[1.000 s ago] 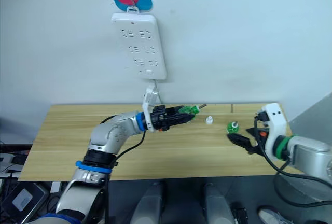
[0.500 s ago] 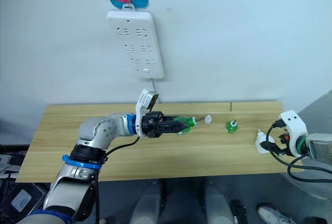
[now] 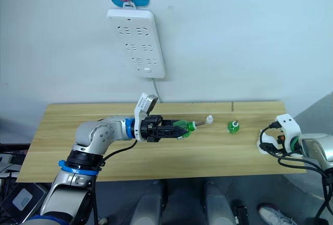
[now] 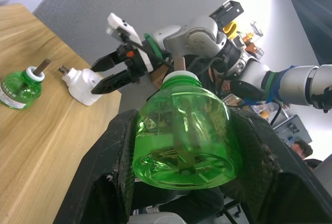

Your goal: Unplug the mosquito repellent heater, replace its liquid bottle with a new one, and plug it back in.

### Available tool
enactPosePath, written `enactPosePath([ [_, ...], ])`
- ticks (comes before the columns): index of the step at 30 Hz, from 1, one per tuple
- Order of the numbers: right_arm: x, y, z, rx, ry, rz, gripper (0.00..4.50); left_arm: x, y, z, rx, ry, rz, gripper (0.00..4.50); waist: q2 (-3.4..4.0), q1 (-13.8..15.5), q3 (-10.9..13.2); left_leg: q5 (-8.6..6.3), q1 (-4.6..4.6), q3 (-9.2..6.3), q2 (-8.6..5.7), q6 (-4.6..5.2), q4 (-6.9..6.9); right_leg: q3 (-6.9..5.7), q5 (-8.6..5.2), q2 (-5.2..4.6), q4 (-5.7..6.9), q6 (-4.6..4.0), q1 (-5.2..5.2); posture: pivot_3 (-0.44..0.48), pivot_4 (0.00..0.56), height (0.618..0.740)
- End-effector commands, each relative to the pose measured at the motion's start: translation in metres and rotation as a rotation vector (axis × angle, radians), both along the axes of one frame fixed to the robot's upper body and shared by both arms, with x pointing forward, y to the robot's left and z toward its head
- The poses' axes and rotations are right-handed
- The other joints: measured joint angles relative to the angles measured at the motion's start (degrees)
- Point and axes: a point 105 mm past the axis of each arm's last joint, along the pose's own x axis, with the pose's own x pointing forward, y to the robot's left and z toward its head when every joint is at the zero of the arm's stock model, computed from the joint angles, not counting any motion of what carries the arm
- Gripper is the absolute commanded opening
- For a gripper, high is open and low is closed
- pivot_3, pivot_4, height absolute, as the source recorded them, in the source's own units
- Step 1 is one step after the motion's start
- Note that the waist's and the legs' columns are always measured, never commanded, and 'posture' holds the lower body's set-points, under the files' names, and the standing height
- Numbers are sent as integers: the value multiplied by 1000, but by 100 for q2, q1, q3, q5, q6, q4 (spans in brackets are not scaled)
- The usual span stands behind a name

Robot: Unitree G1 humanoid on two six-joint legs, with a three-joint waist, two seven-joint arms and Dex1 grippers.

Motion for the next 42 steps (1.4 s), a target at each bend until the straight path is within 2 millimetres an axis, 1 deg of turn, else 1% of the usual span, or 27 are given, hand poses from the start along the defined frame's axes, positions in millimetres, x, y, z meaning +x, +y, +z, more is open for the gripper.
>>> enactPosePath([
  [1, 3, -7, -1, -16, -1, -9, 4481, -7, 1, 10, -25, -31, -24, 2260, -2, 0, 2, 0, 0, 0, 0, 0, -1, 1, 0, 0, 0, 0, 0, 267, 356, 740],
  [3, 4, -9, -4, -24, 4, 2, 4481, -8, 1, 10, -25, -28, -29, 2260, -3, 3, 4, 0, 0, 0, 0, 0, -1, 0, 0, 0, 0, 0, 0, 266, 356, 740],
  [7, 4, -6, -10, -19, 12, 67, 4481, -9, 0, 7, -11, -41, -38, 2260, -2, 9, 5, 0, 0, 1, 0, 0, -1, 1, -1, 0, -1, 1, 0, 266, 351, 740],
  [9, 7, -4, -10, -9, -2, 85, 4123, -11, -3, 6, -16, -37, -45, 2260, -3, 7, 5, 0, 0, 3, -1, 0, -1, 2, -1, 0, -1, 1, 0, 265, 350, 740],
  [10, 8, -2, -9, -6, -12, 97, 3873, -12, -4, 6, -21, -33, -50, 2260, -3, 2, 5, 0, 0, 3, 0, 0, -1, 3, -1, 0, -1, 1, 0, 265, 350, 740],
  [12, 9, 1, -8, 1, -19, 120, 3194, -15, -7, 7, -29, -27, -62, 2260, -5, -2, 6, 0, 1, 4, 0, 0, -1, 3, -1, 0, 0, 1, 0, 258, 345, 740],
  [13, 6, 2, -7, -4, -19, 144, 2973, -17, -7, 6, -29, -24, -69, 2260, -9, -2, 9, 0, 3, 4, 1, 0, 0, 3, -1, 0, 0, 1, 1, 258, 345, 740],
  [16, -1, 2, -5, -8, -13, 182, 2968, -20, -8, 4, -25, -18, -82, 2260, -8, 5, 9, 0, 2, 1, 0, 0, -2, 1, -1, 0, 0, 2, 0, 253, 342, 740],
  [19, -9, -1, 8, 4, -24, 188, 2968, -21, -8, 3, -27, -19, -90, 2260, -3, 27, 12, 0, -1, 1, -1, -1, -3, 1, -2, -1, -1, 4, -1, 249, 337, 740],
  [21, -14, 0, 20, 36, -36, 192, 2968, -25, -7, 2, -33, -12, -105, 2260, -3, 46, 13, 0, -3, 4, -4, -1, -2, 3, -2, -6, -2, 4, -1, 233, 338, 740],
  [22, -23, 9, 37, 134, -28, 224, 2968, -29, -6, 1, -38, -6, -123, 2260, 1, 56, 15, 0, -2, 6, -5, -1, -2, 5, -2, -7, -2, 5, -2, 233, 338, 740],
  [24, -40, 25, 60, 273, 0, 293, 2968, -34, -5, -1, -50, 4, -147, 2260, 12, 51, 21, -1, -2, 14, -6, -1, -3, 11, -3, -8, -2, 6, -3, 221, 337, 740],
  [26, -64, 47, 109, 605, 57, 280, 2968, -39, -8, 1, -76, 13, -181, 2260, 11, 40, 28, -1, 0, 13, -2, -1, -6, 9, -3, -7, -3, 6, -3, 204, 336, 740],
  [28, -86, 64, 147, 814, 113, 342, 2968, -39, -11, 3, -96, 15, -200, 2260, 13, 43, 32, -1, 0, 10, 3, -1, -4, 7, -3, -2, 1, 5, -3, 190, 334, 740],
  [29, -89, 68, 159, 872, 116, 369, 2968, -38, -12, 3, -101, 13, -202, 2260, 12, 46, 32, -1, 1, 9, 2, -1, -3, 6, -3, -2, 2, 5, -2, 186, 335, 740],
  [31, -91, 76, 176, 949, 101, 413, 2968, -36, -16, 4, -115, 16, -208, 2260, -6, 52, 42, -1, 4, 6, 1, 0, -3, 4, -3, -3, -4, 5, 6, 171, 333, 740],
  [32, -92, 82, 181, 972, 95, 440, 2968, -36, -19, 5, -127, 17, -216, 2260, -19, 51, 45, -1, 4, 7, 1, 0, -2, 5, -3, -3, -6, 5, 6, 171, 333, 740],
  [33, -93, 90, 183, 989, 86, 458, 2968, -36, -23, 7, -144, 19, -223, 2260, -23, 51, 49, -1, 3, 7, 0, 0, -1, 6, -3, -4, -10, 5, 8, 157, 329, 740],
  [35, -91, 102, 185, 1028, 60, 461, 2968, -35, -29, 13, -179, 34, -233, 2260, -30, 48, 53, -2, -7, 12, -9, 1, -1, 11, -3, -11, -15, 7, 3, 157, 329, 740],
  [38, -86, 115, 181, 1022, 0, 477, 2968, -37, -37, 16, -200, 37, -261, 2260, -32, 44, 55, -3, -23, 13, -13, 3, -2, 11, -1, -13, -33, 16, -3, 144, 326, 740],
  [42, -80, 125, 176, 1003, -61, 479, 2968, -38, -42, 18, -208, 34, -276, 2260, -33, 27, 56, -3, -25, 10, -13, 3, -3, 7, -2, -14, -35, 24, -5, 132, 327, 740],
])
